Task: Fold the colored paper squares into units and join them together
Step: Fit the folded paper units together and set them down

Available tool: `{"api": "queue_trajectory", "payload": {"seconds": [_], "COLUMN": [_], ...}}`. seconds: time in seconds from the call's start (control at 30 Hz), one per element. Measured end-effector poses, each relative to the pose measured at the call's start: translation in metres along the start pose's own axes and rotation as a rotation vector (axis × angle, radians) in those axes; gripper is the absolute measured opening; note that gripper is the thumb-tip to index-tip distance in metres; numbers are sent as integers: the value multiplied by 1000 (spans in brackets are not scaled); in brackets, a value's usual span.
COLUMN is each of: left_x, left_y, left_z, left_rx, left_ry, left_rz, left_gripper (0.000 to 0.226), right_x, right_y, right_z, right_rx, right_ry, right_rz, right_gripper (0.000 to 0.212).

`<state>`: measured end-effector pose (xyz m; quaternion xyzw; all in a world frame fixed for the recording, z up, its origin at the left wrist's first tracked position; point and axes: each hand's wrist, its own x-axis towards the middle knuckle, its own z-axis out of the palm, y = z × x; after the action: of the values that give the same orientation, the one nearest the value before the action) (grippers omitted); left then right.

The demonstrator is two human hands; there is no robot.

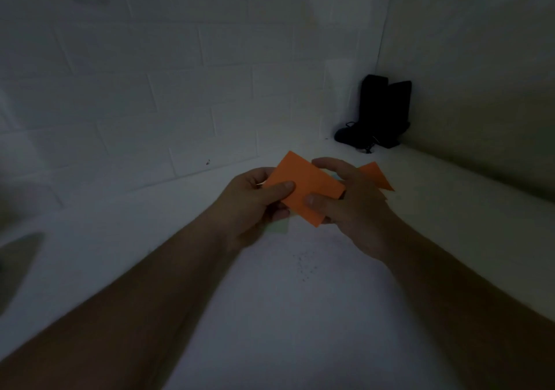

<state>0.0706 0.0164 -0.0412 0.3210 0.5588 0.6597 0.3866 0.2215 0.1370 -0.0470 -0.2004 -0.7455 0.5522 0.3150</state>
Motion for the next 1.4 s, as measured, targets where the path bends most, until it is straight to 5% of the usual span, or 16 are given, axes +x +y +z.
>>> {"api": "queue_trajectory", "payload": {"seconds": [0.23, 0.57, 0.9, 1.03, 1.13, 1.23, 1.4], "left_x": [-1, -2, -4, -2, 0, 2, 4], "left_y": [2, 6, 5, 3, -1, -1, -2], "left_z": [0, 1, 4, 3, -4, -6, -5], "left_rx": [-63, -81, -93, -120, 103, 186, 227], "left_ry": [32, -6, -120, 28, 108, 184, 223], "left_rz": [-9, -87, -86, -13, 136, 275, 379], "left_gripper": [15, 27, 39, 43, 34, 22, 12], "right_x": [0, 2, -3, -7, -13, -16, -16], "right_y": [0, -3, -16, -17, -18, -19, -16], "right_z": [3, -4, -4, -3, -1, -1, -4], "right_rx": [-42, 91, 277, -136, -432, -497, -457], "right_ry": [2, 61, 90, 57, -32, -57, -146], "right_rz": [-44, 12, 29, -75, -161, -163, -178], "right_gripper": [50, 14, 19, 41, 32, 30, 62]}}
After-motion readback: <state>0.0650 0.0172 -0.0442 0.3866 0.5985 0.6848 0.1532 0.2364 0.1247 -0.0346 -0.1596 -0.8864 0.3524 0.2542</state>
